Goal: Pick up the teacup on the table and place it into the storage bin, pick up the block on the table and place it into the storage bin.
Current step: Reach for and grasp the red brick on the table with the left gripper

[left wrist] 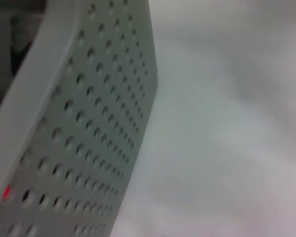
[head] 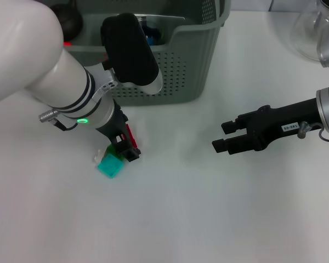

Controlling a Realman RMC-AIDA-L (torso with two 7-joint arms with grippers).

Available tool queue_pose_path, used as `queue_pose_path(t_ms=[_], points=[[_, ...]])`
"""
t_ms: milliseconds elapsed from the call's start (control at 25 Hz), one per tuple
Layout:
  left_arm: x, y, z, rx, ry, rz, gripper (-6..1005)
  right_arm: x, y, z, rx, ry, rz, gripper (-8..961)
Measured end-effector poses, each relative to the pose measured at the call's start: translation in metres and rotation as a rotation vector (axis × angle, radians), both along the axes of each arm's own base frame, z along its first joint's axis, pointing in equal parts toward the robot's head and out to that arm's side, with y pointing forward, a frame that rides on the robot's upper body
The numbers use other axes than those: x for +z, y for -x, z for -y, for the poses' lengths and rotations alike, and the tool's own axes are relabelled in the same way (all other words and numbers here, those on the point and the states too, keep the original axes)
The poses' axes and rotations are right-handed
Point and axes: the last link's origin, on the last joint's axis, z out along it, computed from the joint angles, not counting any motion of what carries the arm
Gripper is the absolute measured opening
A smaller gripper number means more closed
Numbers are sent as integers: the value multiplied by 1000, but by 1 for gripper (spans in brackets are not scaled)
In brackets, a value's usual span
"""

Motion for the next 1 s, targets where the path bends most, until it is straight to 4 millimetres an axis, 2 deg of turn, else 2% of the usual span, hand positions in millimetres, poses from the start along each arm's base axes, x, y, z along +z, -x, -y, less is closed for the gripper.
queue_pose_path(t_ms=[1000], points=[[-5, 4, -4, -4, 1, -20, 825, 1, -1, -1, 0, -2, 3, 675]])
